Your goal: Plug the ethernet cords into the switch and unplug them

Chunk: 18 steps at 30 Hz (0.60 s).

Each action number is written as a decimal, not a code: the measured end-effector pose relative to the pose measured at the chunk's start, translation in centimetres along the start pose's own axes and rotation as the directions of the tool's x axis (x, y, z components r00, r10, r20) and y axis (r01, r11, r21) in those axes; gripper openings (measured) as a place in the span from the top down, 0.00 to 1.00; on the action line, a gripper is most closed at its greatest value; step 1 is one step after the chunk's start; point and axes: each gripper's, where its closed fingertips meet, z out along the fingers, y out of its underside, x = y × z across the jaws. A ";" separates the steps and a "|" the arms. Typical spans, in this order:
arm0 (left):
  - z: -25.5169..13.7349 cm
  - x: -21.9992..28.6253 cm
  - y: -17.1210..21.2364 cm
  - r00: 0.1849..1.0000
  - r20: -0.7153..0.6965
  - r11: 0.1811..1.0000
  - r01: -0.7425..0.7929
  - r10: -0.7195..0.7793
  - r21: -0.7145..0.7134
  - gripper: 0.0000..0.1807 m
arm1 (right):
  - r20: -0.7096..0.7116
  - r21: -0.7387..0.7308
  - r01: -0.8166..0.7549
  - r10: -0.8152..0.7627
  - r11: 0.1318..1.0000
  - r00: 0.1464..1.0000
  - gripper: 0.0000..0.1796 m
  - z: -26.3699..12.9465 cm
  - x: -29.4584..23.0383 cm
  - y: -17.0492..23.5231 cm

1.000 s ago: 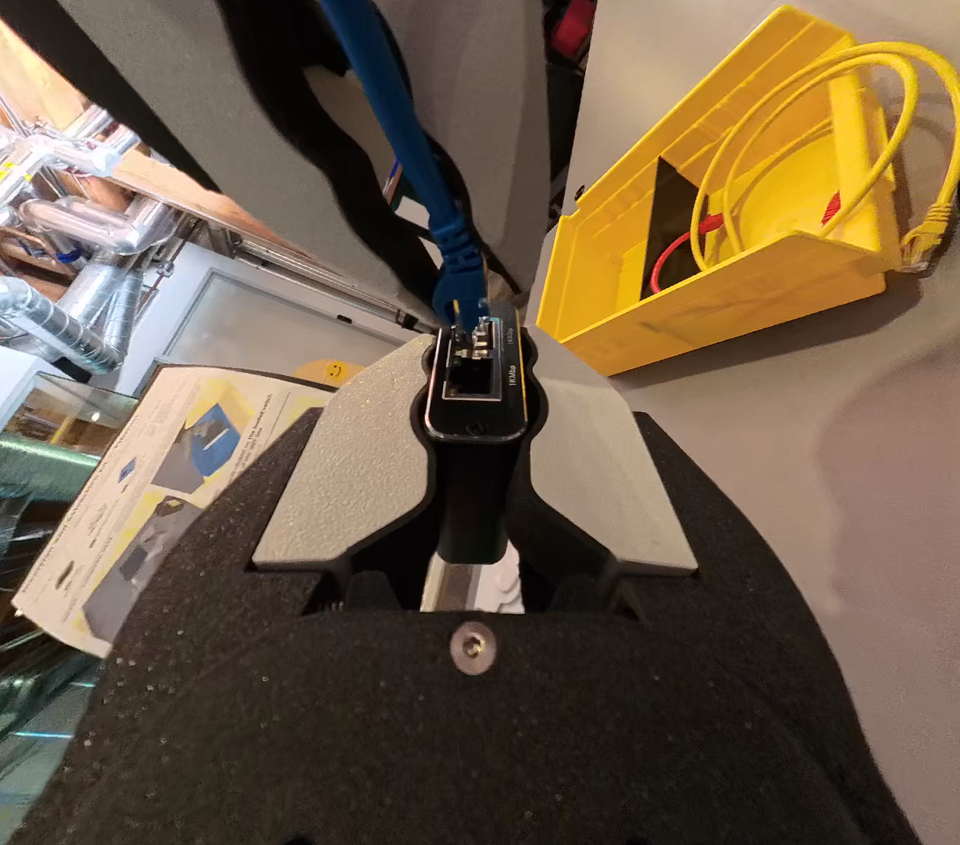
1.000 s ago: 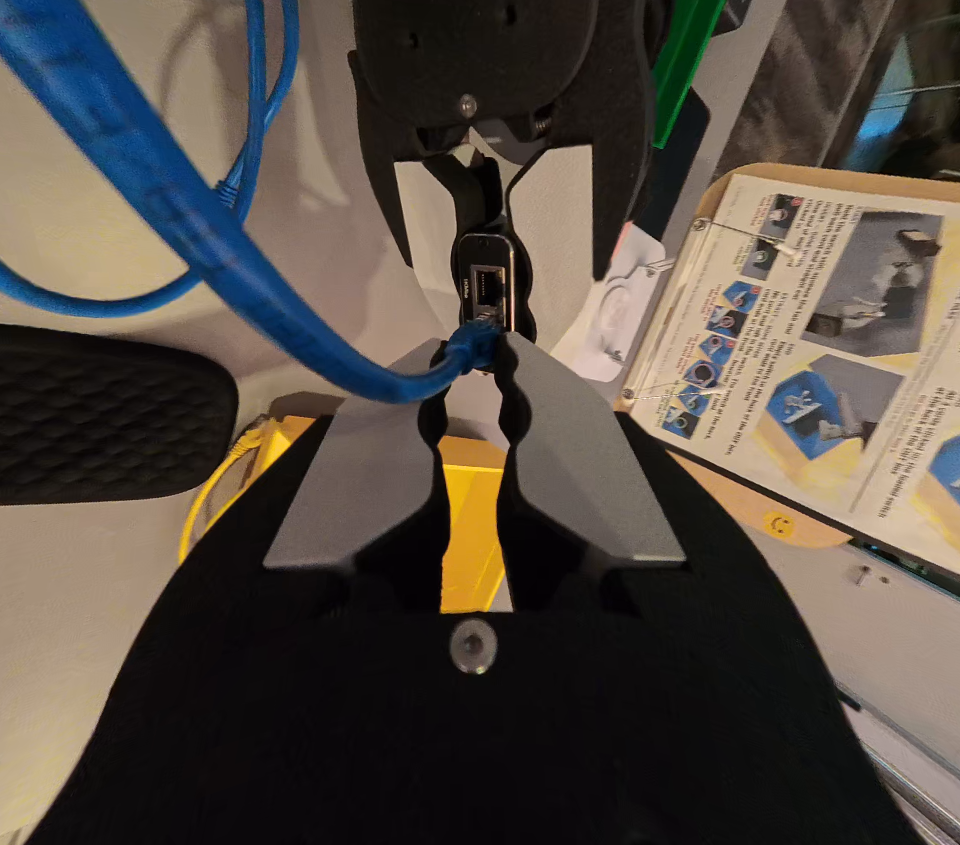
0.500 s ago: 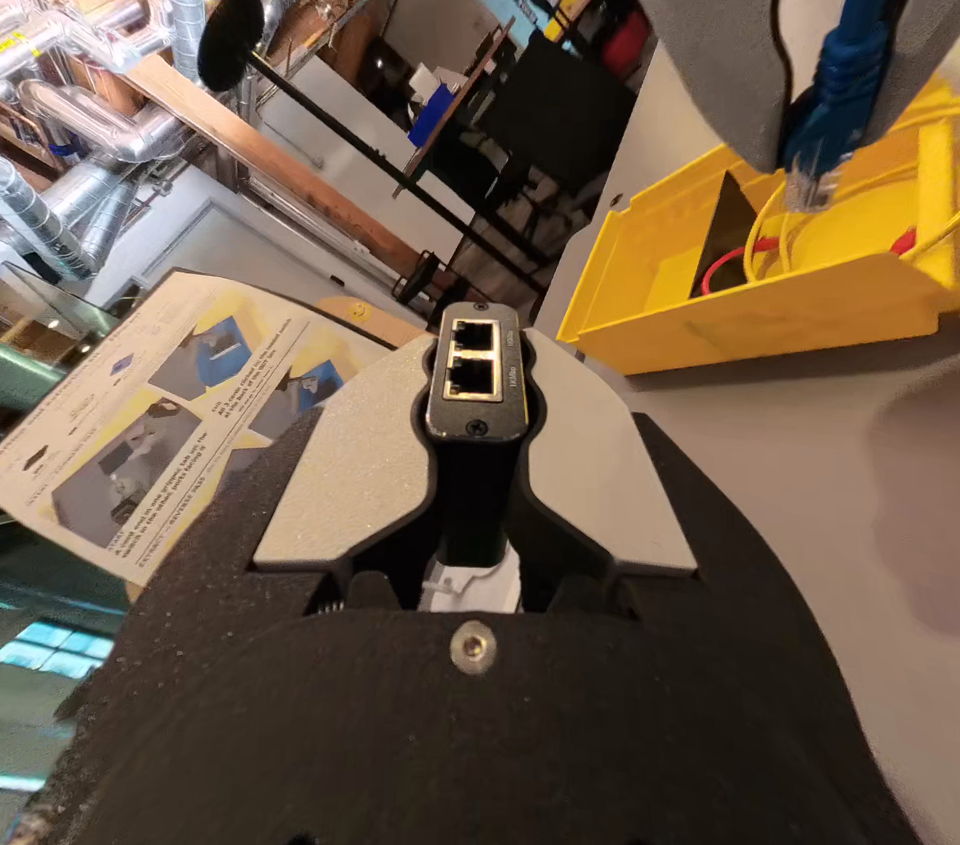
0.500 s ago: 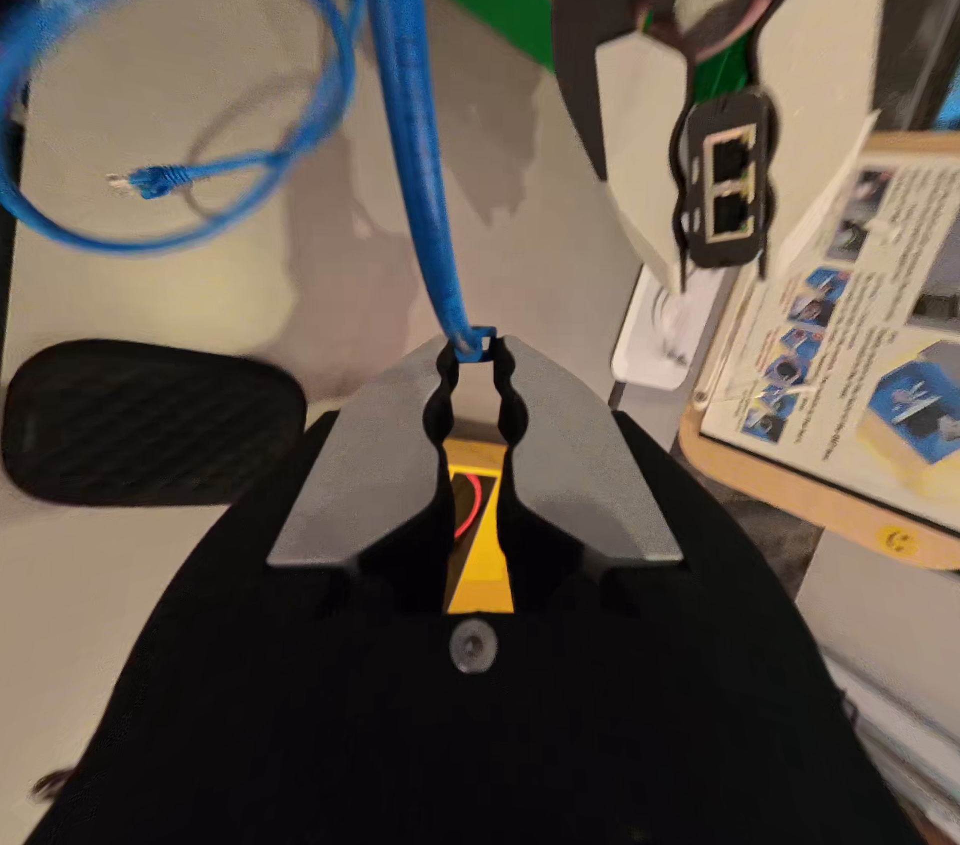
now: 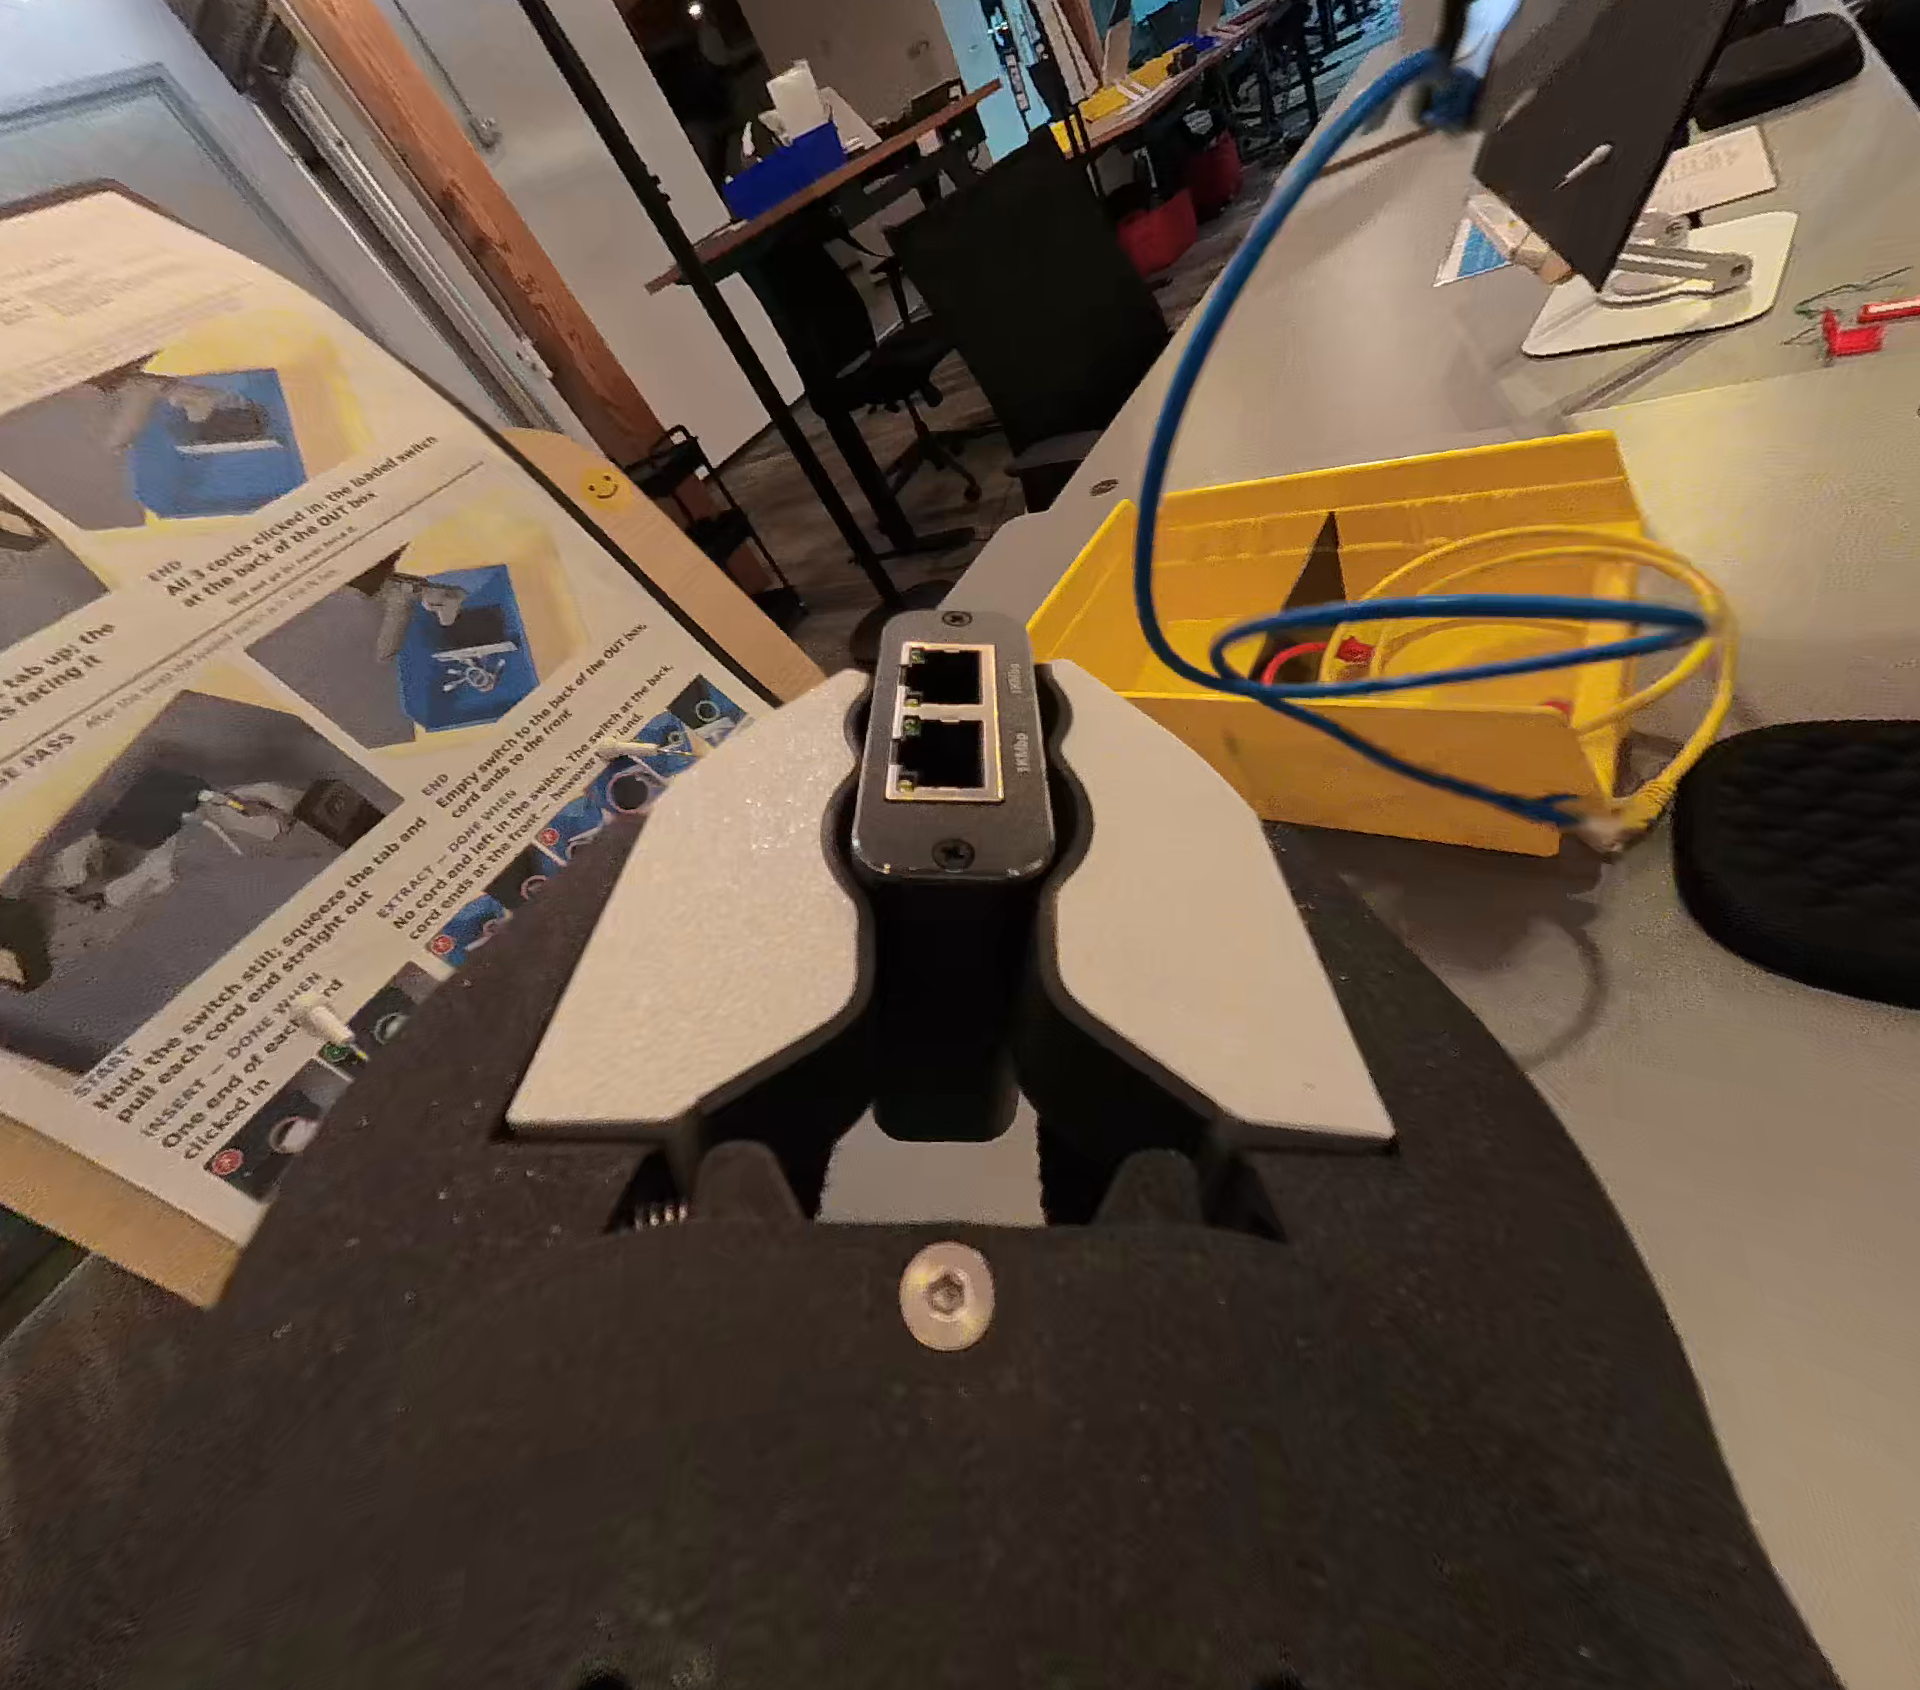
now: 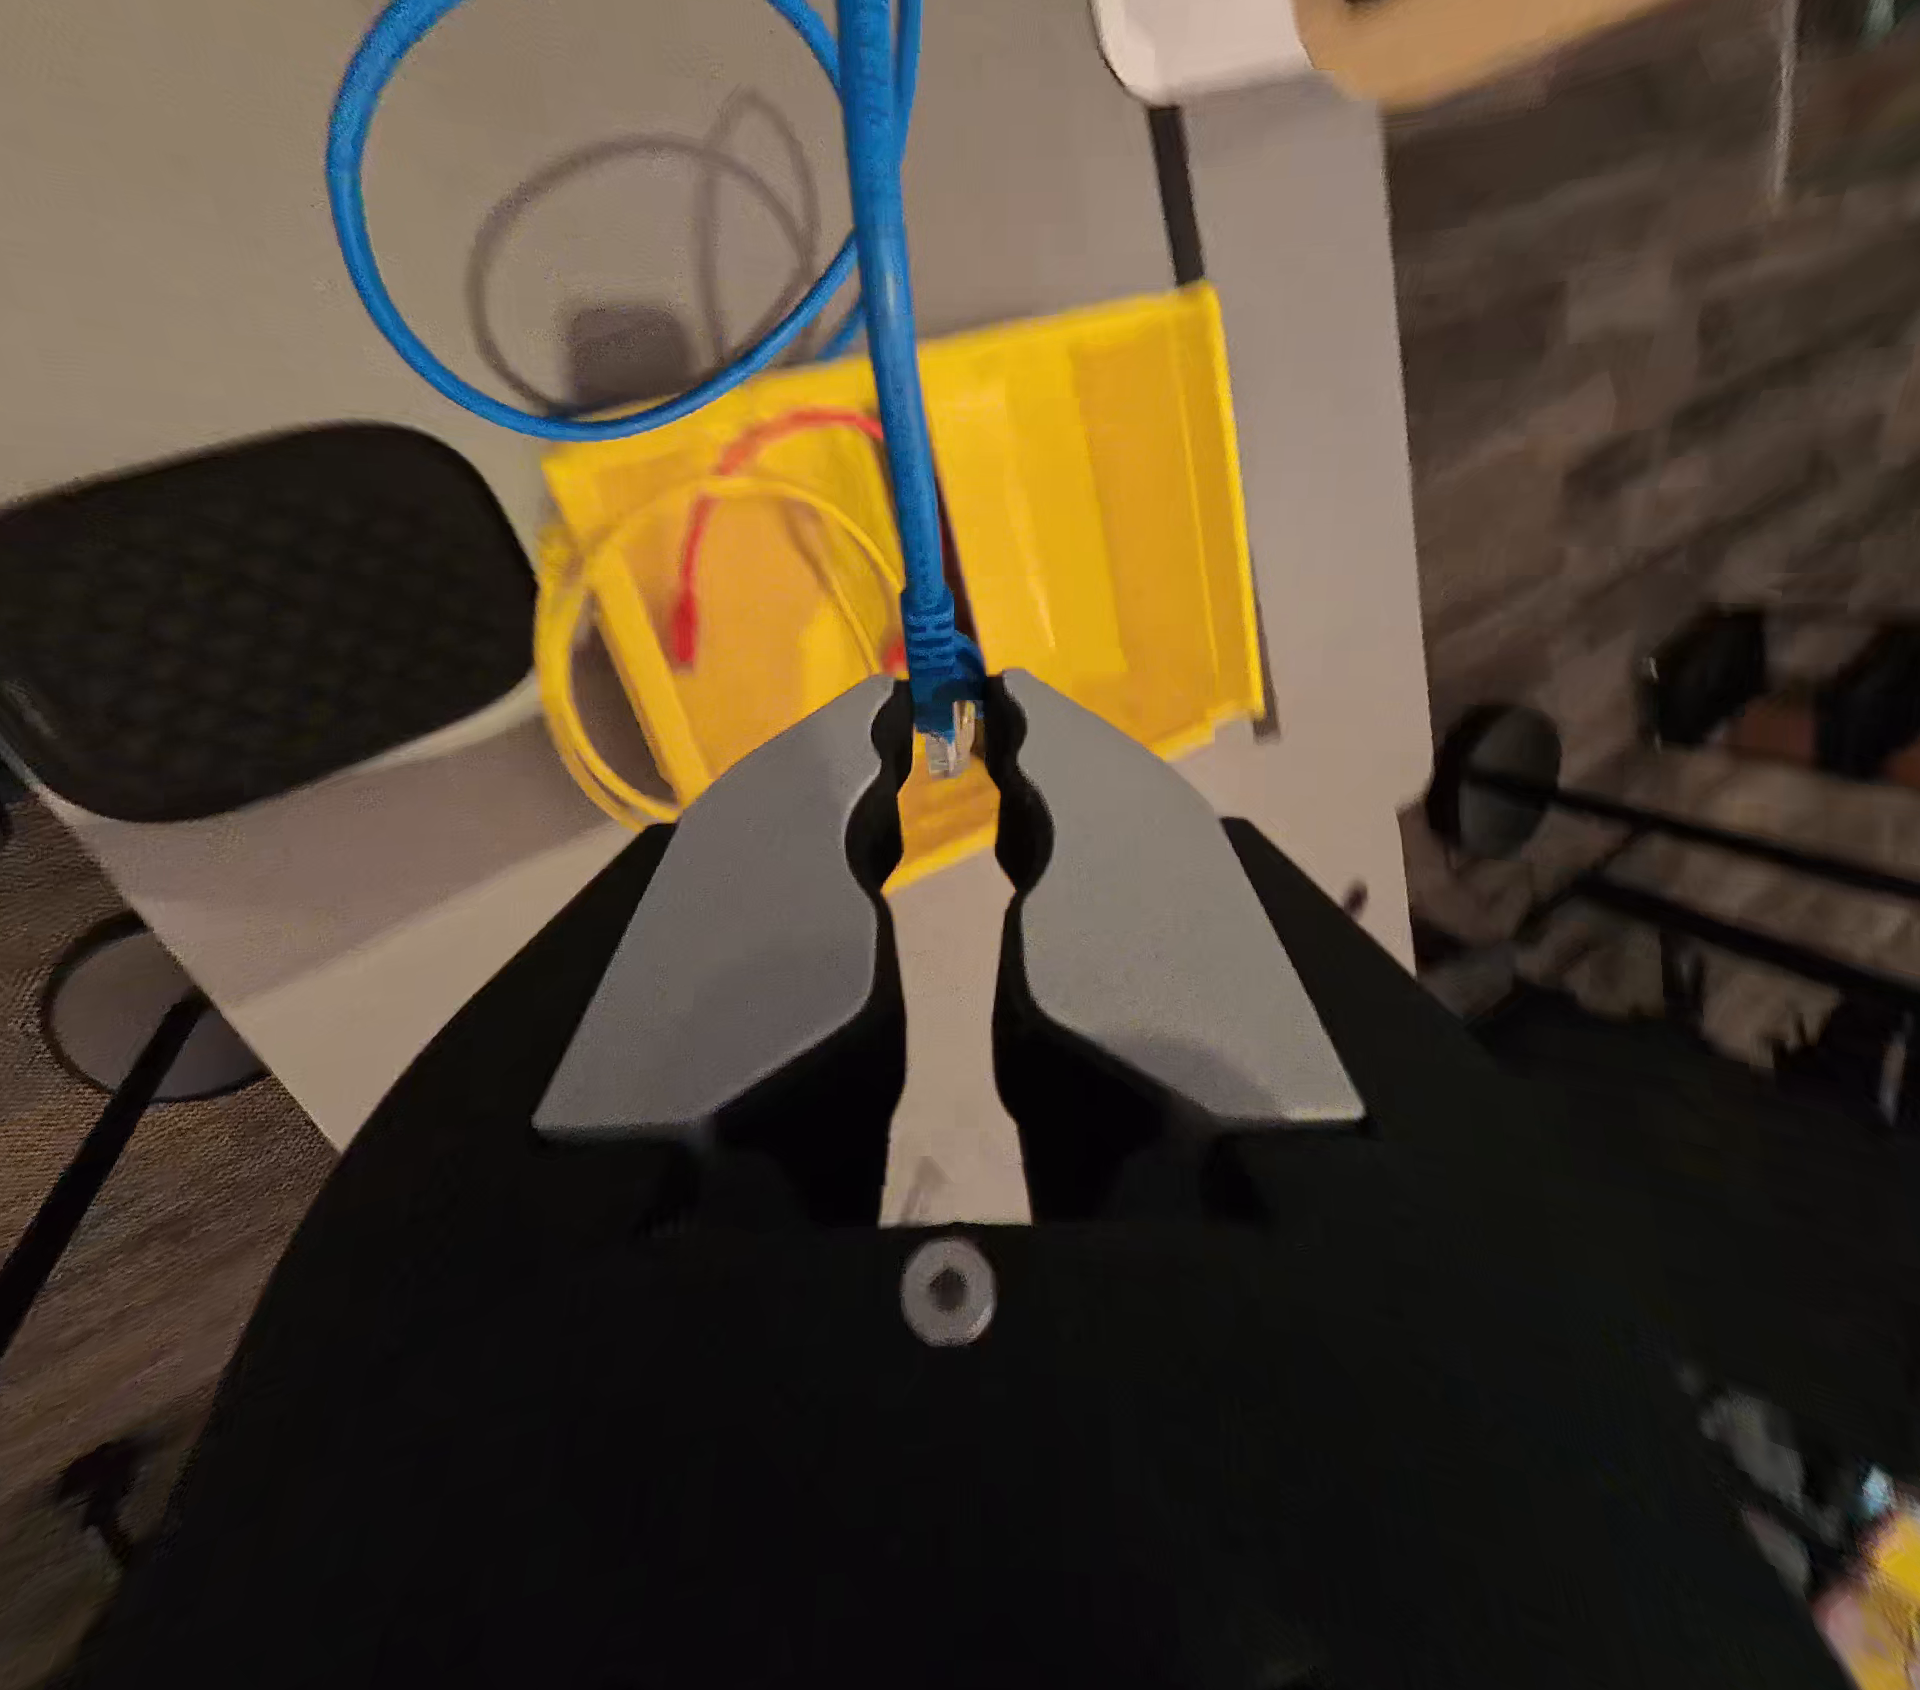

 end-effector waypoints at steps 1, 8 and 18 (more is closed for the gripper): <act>-0.1 0.1 -0.1 1.000 -0.012 1.000 0.008 -0.008 0.005 0.85 | -0.031 -0.029 -0.030 0.029 0.999 0.999 0.92 -0.3 1.1 1.4; 0.0 0.9 -0.4 0.999 -0.044 1.000 -0.013 0.013 0.004 0.85 | -0.137 0.103 -0.158 0.172 0.982 0.976 0.92 -3.9 4.8 4.4; 0.2 1.6 -0.6 0.998 -0.059 1.000 -0.030 0.030 0.000 0.85 | -0.246 0.145 -0.157 0.190 0.977 0.950 0.92 -8.1 6.5 5.2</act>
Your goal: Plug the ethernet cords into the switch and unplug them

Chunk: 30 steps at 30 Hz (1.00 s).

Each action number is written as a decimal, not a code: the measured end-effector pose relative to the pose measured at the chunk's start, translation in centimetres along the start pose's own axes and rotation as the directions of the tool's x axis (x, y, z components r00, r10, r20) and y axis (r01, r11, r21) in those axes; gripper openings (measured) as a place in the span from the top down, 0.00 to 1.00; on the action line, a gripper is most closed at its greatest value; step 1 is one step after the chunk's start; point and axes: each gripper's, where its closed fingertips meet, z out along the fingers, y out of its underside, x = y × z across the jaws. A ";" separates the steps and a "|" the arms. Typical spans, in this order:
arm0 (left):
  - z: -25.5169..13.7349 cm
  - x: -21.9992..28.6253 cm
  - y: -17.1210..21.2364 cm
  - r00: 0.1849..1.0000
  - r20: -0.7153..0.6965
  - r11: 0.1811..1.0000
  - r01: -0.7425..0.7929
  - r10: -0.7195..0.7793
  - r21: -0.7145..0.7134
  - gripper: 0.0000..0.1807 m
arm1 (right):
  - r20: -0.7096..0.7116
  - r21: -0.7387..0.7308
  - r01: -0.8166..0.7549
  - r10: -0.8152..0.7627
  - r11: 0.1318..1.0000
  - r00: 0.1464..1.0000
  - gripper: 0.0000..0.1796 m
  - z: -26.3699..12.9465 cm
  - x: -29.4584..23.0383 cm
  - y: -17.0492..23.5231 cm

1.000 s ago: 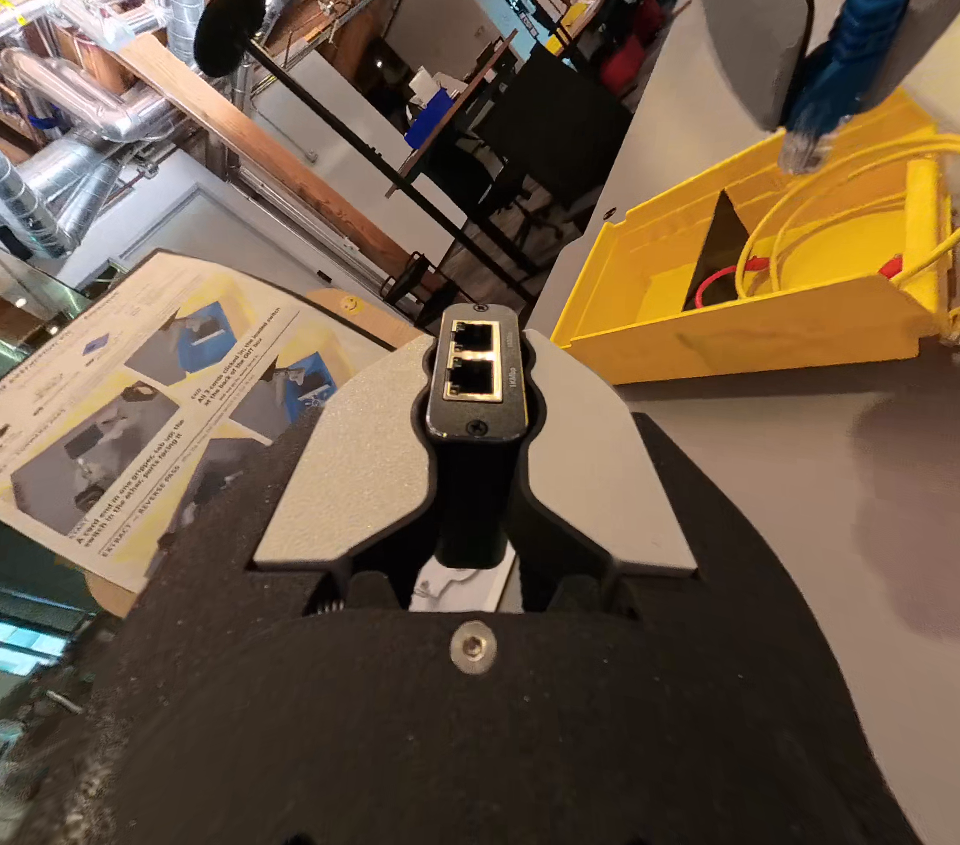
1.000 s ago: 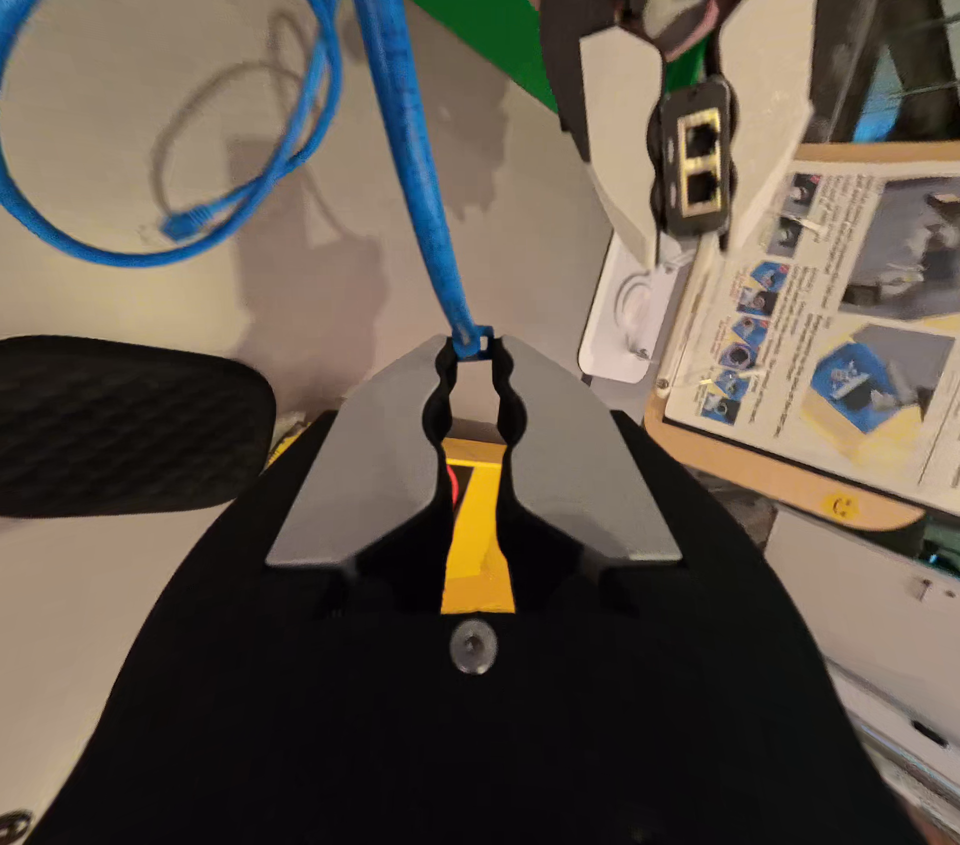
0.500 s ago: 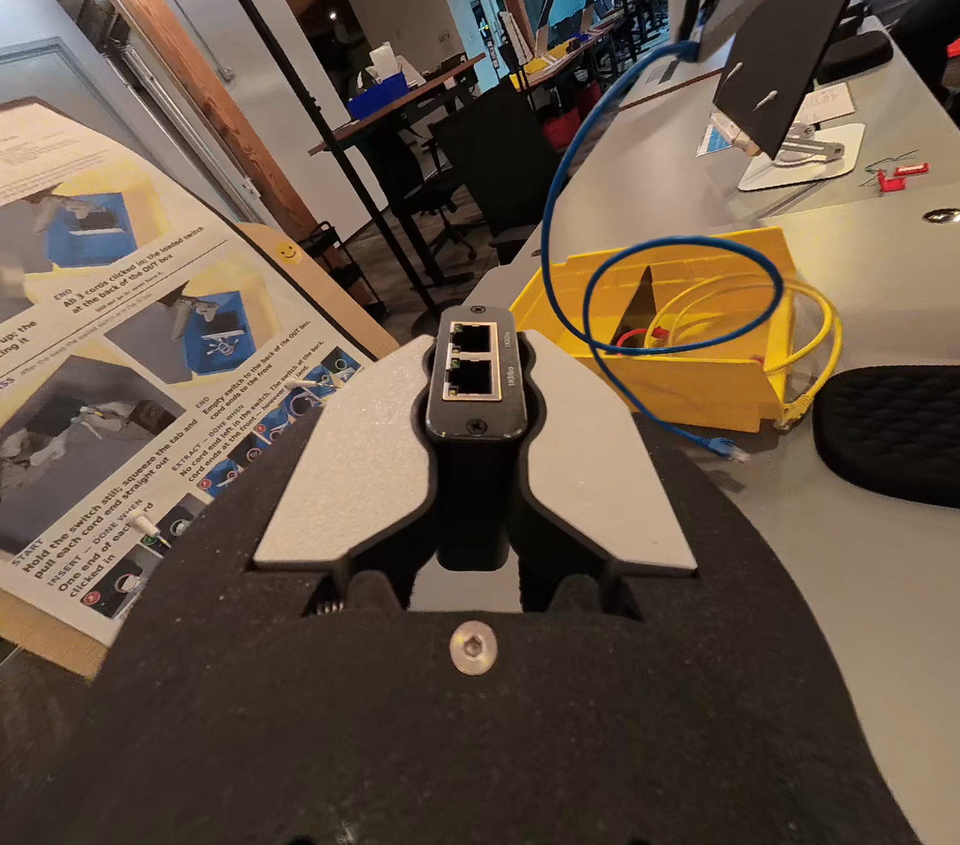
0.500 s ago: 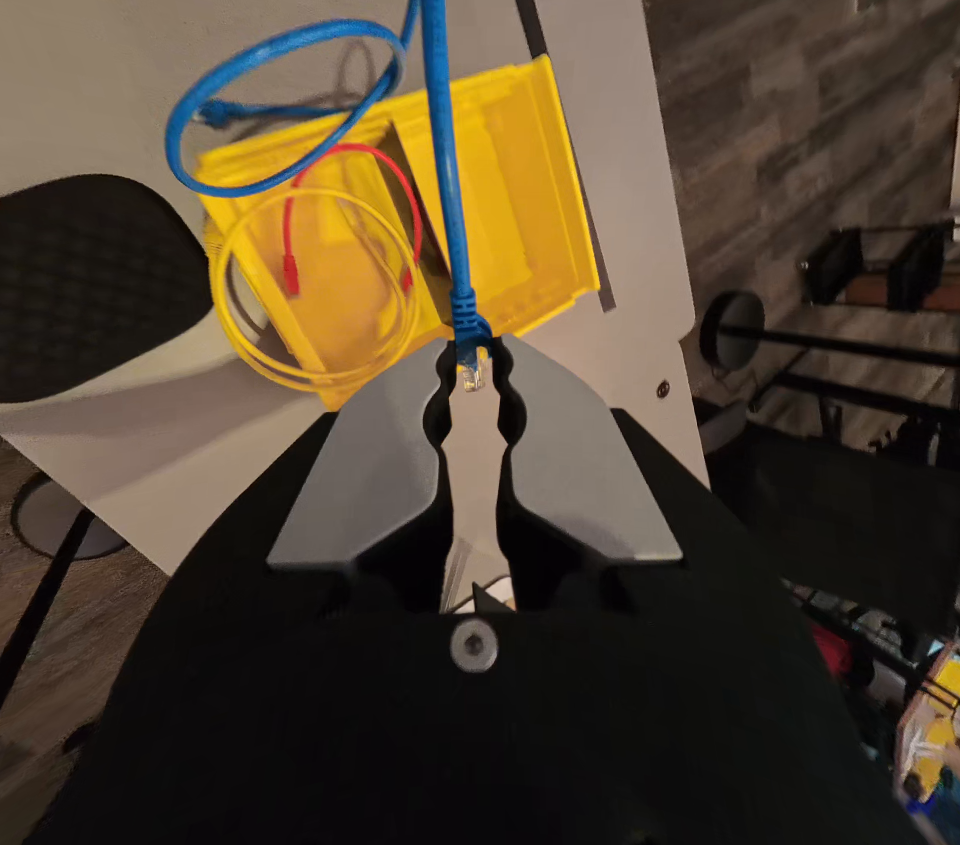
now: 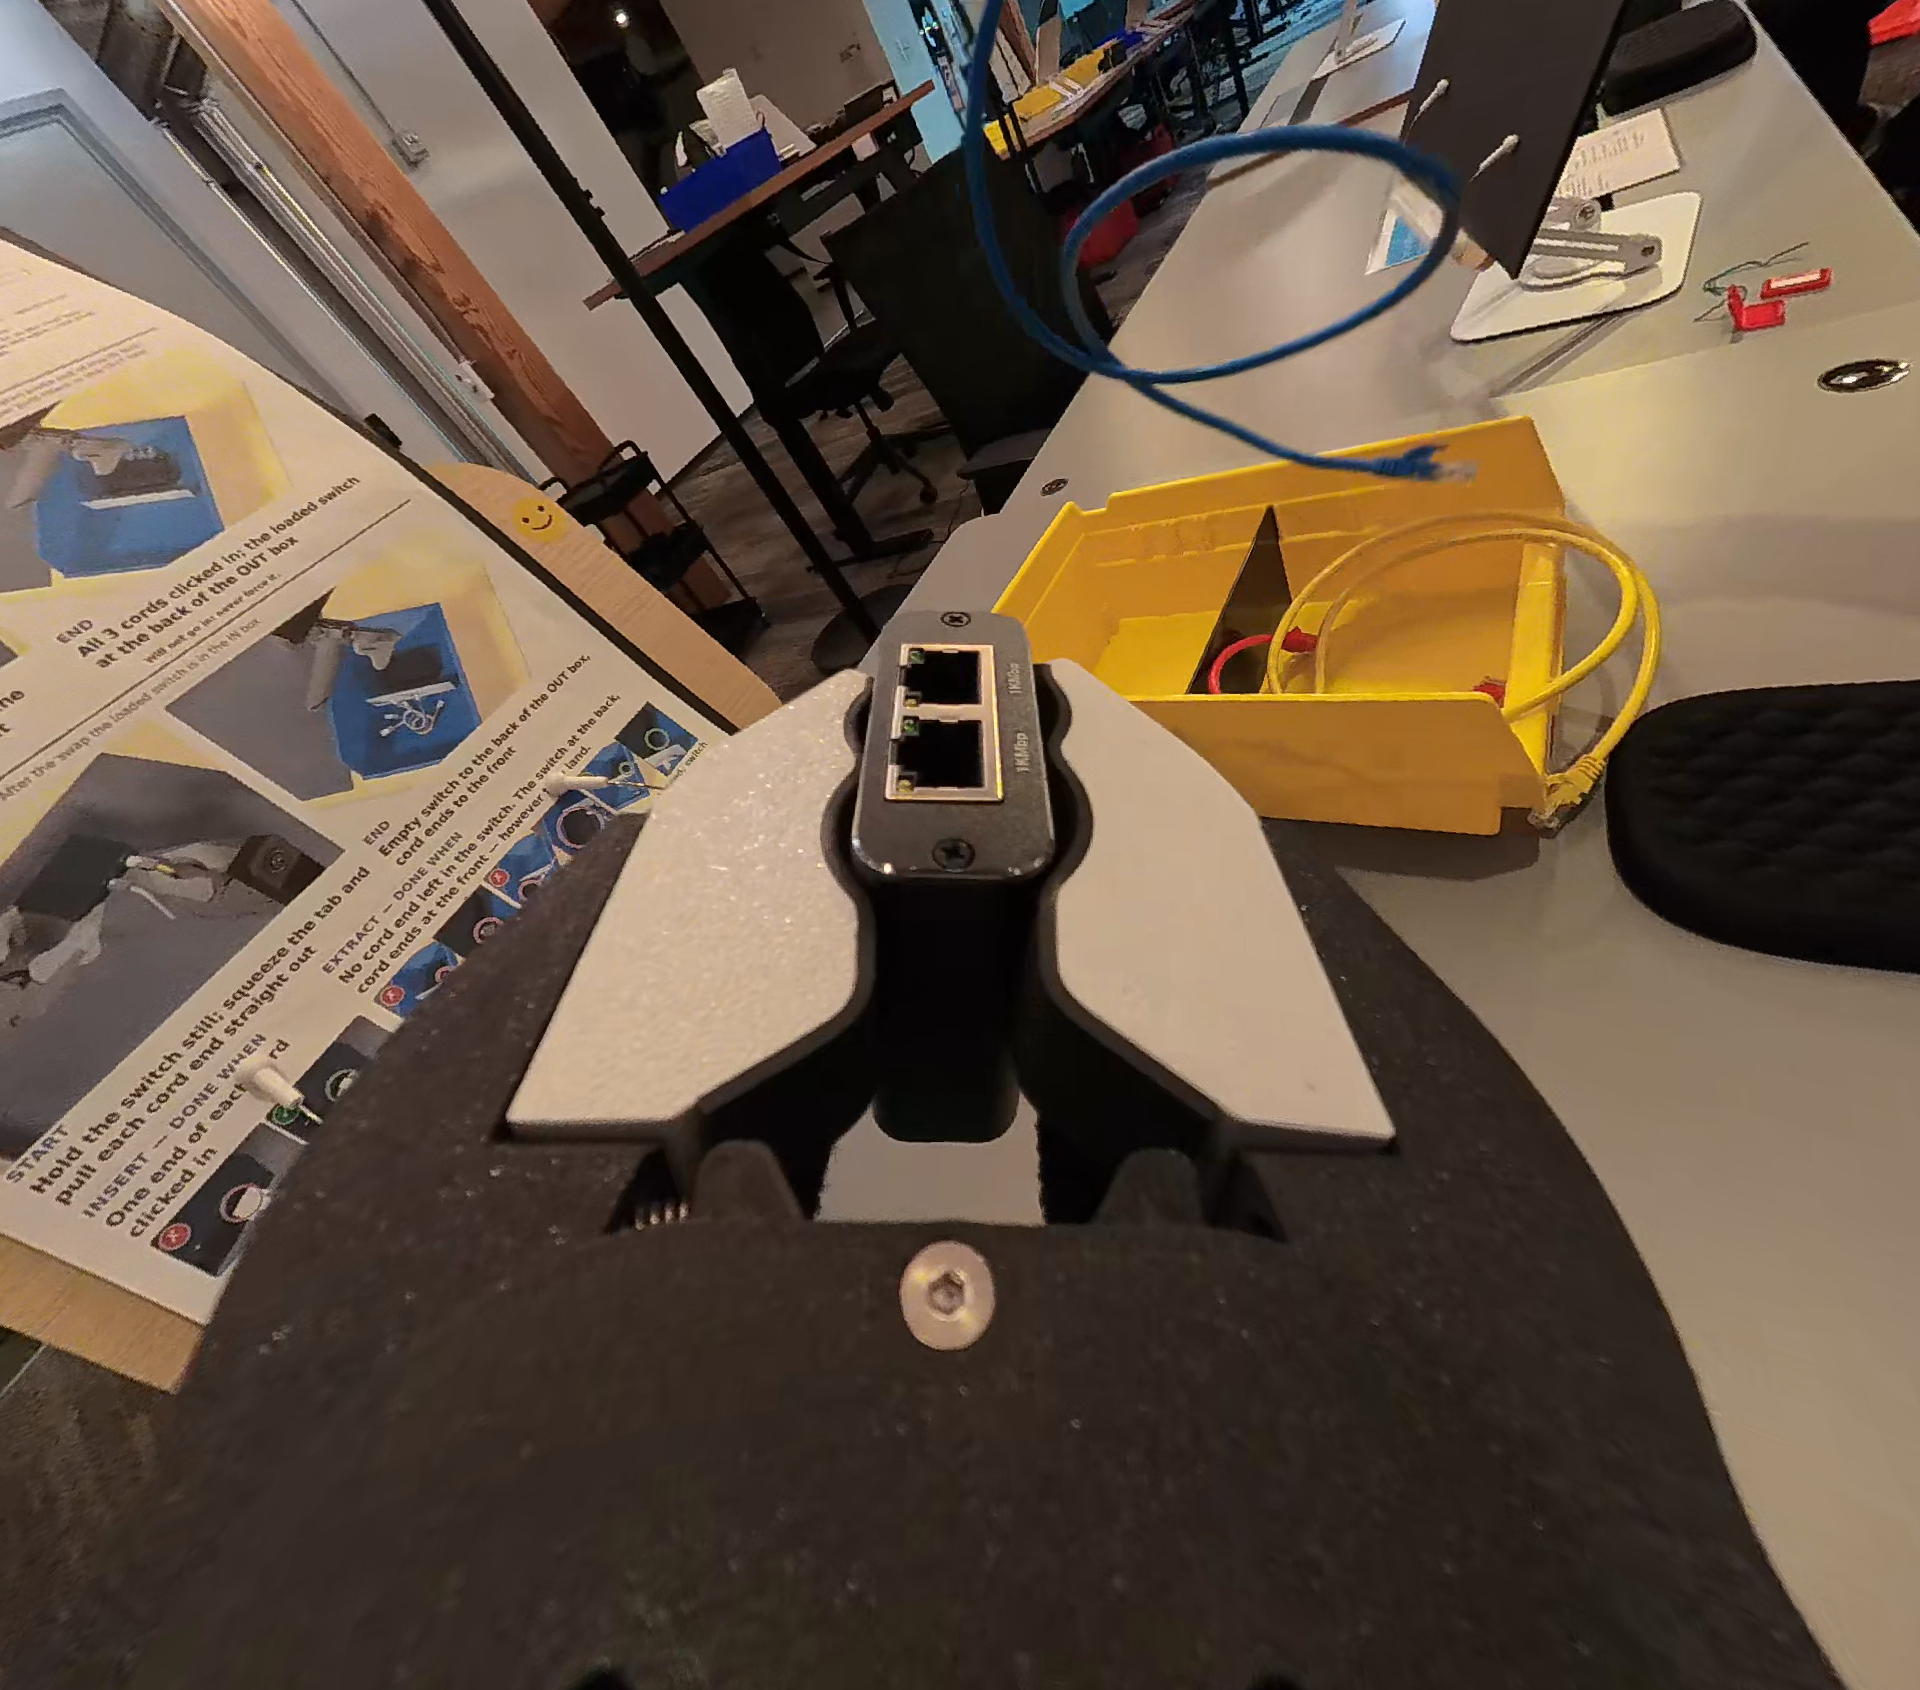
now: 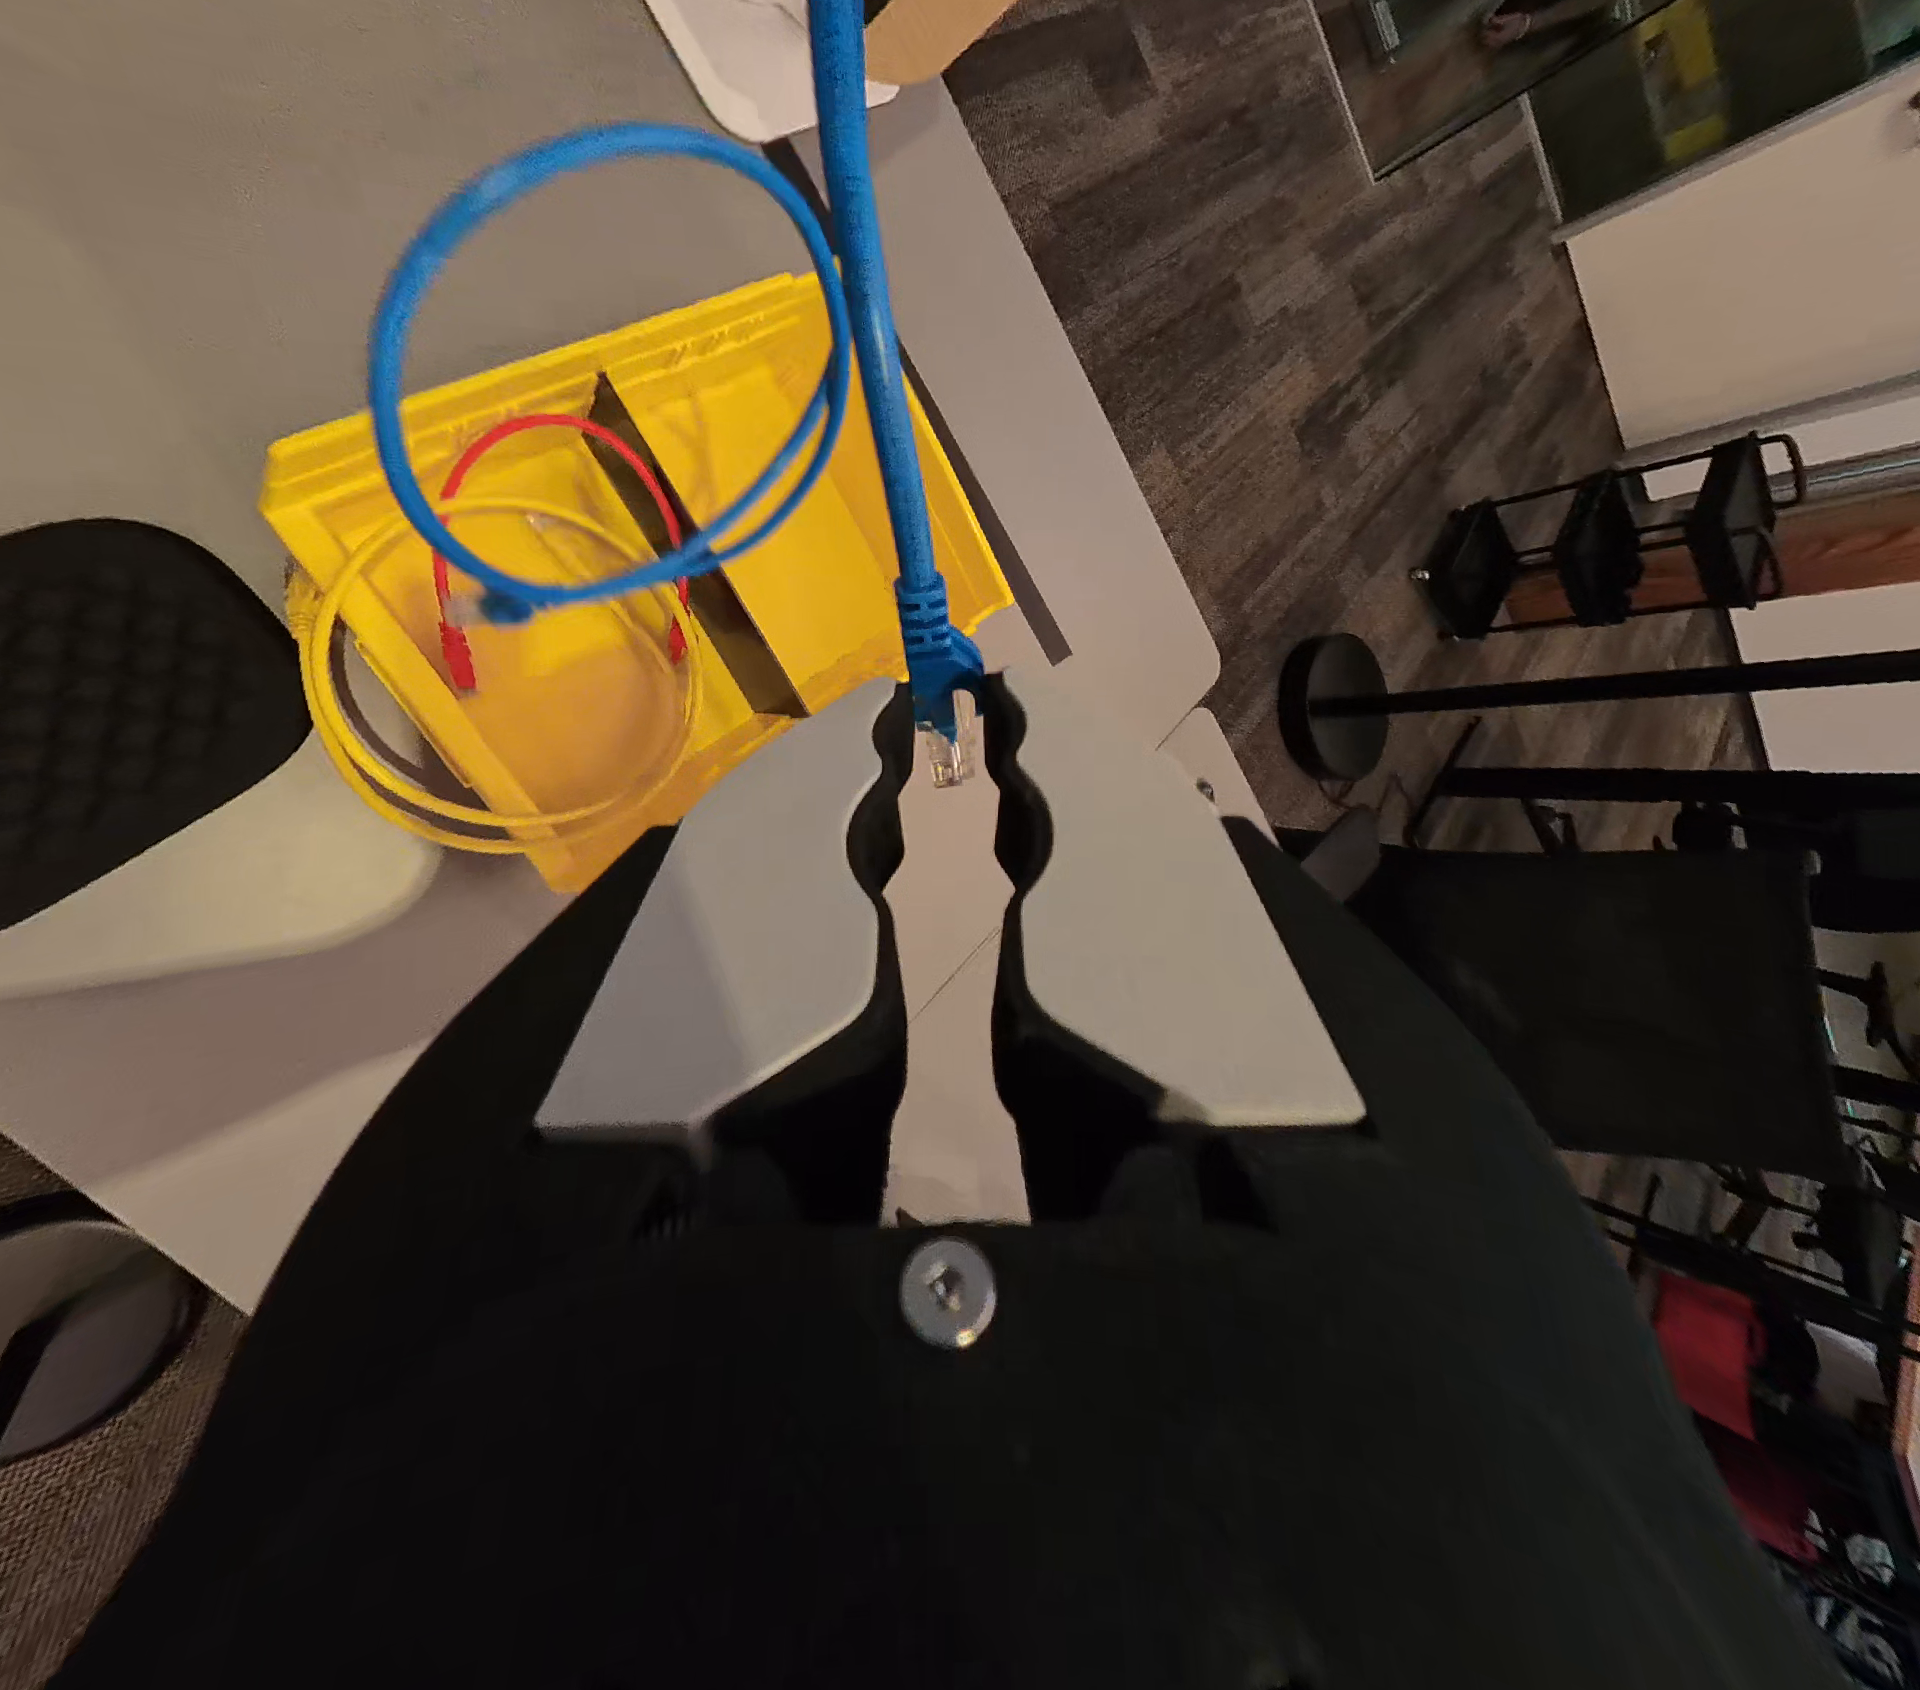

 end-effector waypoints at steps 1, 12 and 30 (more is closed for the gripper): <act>0.1 0.1 0.0 1.000 0.000 1.000 -0.006 0.006 -0.004 0.85 | -0.001 -0.018 0.010 -0.010 1.000 1.000 0.92 0.3 -0.2 0.4; 0.5 0.6 0.4 0.999 -0.006 0.998 -0.042 0.042 -0.041 0.85 | 0.172 -0.180 0.112 -0.081 0.977 0.982 0.92 8.4 -6.9 5.8; 0.5 0.6 0.5 0.998 -0.003 0.997 -0.062 0.062 -0.050 0.85 | 0.548 -0.044 0.046 -0.014 0.998 0.836 0.92 13.4 -20.4 9.0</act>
